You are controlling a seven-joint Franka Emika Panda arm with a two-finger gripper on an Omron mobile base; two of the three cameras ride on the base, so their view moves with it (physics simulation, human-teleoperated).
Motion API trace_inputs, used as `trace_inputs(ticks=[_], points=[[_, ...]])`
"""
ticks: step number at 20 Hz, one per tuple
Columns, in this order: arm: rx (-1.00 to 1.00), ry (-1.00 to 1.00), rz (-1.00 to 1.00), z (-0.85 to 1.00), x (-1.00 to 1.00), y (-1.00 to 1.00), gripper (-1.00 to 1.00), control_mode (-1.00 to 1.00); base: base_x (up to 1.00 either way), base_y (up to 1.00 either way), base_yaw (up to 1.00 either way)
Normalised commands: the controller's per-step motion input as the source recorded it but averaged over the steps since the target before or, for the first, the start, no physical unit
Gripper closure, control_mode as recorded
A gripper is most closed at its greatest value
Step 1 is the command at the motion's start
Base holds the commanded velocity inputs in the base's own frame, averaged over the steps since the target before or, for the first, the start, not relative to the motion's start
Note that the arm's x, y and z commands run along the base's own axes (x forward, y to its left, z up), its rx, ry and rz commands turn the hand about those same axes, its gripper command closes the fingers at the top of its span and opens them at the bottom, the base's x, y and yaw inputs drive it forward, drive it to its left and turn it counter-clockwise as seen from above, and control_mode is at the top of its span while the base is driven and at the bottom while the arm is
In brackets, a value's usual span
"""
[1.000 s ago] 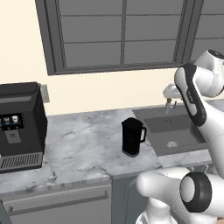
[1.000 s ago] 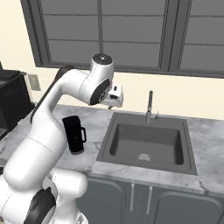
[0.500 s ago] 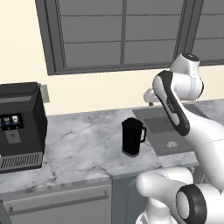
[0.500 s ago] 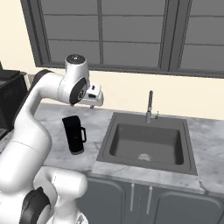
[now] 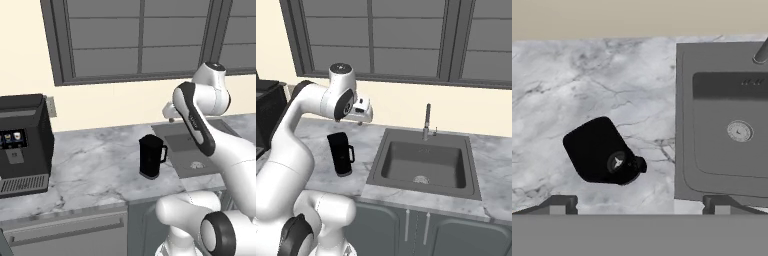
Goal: Turn on the sink faucet and place the jug under the water for a few seconds to fill it up.
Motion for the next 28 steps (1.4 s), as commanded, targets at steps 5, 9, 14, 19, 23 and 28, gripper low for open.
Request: trace_inputs(ticks=[5,9,14,19,23,28], points=[[0.0,0.02,0.0,-0.01,0.0,-0.17,-1.0,-1.0,0.0,0.0,0.0],[0.04,-0.02,0.0,0.0,-0.02,-0.4,-1.0,-1.0,0.0,0.0,0.0],[0.0,0.0,0.0,0.0,0.0,0.0,-1.0,1.0,-0.01,-0.91,0.0],[0.0,0.0,0.0,0.0,0.0,0.0,-1.0,1.0,0.0,-0.82,0.03],[0.0,0.0,0.0,0.0,0.0,0.0,-1.0,1.0,0.0,-0.21,0.06],[0.0,0.0,0.0,0.0,0.0,0.0,-1.0,1.0,0.0,-0.03,0.04]])
